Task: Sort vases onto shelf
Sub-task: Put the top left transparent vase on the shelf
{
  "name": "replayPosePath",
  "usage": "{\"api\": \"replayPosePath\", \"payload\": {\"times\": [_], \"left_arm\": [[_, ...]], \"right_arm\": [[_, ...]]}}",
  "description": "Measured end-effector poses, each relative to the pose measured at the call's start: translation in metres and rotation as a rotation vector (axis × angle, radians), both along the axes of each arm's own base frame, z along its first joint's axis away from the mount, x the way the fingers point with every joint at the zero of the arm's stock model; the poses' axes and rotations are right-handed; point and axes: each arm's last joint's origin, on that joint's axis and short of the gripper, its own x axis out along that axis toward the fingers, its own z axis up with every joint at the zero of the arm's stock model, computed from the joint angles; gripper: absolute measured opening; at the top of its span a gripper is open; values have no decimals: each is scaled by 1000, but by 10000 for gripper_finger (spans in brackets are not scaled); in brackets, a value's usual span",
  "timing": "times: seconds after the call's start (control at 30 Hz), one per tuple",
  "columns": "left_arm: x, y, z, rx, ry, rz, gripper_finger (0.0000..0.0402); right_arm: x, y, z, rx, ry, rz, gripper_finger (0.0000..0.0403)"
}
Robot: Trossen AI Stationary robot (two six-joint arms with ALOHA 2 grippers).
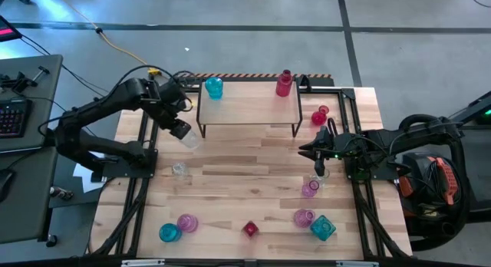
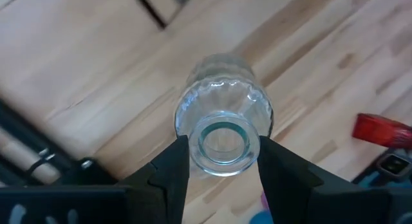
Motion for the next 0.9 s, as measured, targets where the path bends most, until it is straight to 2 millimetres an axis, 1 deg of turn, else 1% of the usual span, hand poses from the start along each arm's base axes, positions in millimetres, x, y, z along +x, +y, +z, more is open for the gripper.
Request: {"api": "replayPosePath", "payload": {"times": [0.23, 0.5, 0.7, 0.9], "left_arm": [[18, -6, 1, 11, -84, -55, 147], [45, -2, 10, 47, -137, -114, 147], [68, 10, 24, 107, -154, -159, 147], [91, 31, 39, 202, -159, -185, 147]], "right_arm": [[0, 0, 0, 0, 0, 0, 74], [0, 0, 0, 0, -1, 0, 74], [0, 0, 0, 0, 0, 0, 74], [0, 0, 0, 0, 0, 0, 74]]}}
